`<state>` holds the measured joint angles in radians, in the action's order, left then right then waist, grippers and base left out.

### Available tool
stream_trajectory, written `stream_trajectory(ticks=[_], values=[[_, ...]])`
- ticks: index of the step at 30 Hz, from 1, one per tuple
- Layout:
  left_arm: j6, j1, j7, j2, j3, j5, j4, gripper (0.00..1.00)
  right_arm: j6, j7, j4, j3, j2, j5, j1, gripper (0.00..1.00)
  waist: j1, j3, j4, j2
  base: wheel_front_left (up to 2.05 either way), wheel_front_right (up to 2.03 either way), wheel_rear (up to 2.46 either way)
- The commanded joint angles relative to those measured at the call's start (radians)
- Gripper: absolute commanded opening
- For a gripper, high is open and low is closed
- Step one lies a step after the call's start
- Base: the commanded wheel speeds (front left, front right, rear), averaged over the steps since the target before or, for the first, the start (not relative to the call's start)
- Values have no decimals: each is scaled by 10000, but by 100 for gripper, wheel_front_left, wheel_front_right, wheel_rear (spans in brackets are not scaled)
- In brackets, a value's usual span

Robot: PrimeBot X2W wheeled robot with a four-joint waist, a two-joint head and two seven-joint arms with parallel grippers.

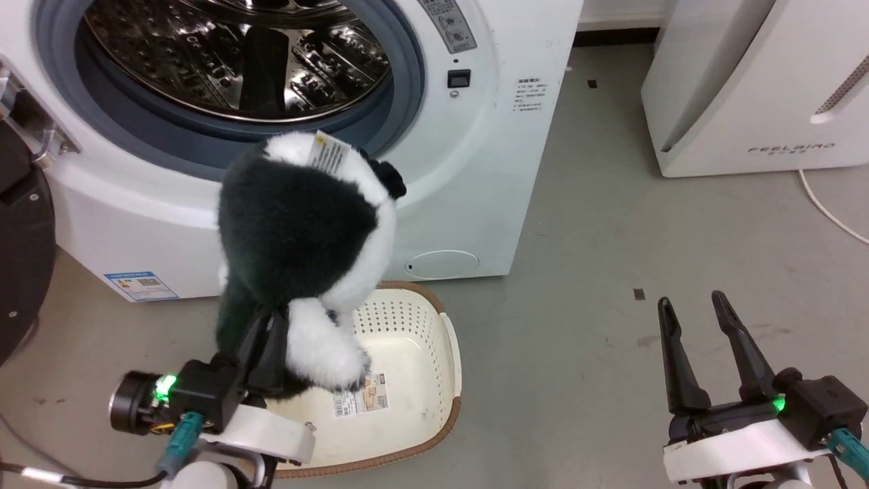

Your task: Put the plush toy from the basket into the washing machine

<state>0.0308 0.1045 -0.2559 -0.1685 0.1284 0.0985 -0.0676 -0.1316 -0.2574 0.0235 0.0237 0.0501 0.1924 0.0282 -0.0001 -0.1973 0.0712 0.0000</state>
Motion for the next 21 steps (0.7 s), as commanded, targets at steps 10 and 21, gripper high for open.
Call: stream_trajectory(ticks=[10,21], values=[[651,1130,-58,-665,-793,111,463,0,9,-44,-497,146,1,-11,240,100,1,-1076,614,0,0,0,0],[977,4962,1717,-3247,-813,799,-938,0,9,-44,-1091,261,1,323,1070,100,1,-3451,1511,0,0,0,0]])
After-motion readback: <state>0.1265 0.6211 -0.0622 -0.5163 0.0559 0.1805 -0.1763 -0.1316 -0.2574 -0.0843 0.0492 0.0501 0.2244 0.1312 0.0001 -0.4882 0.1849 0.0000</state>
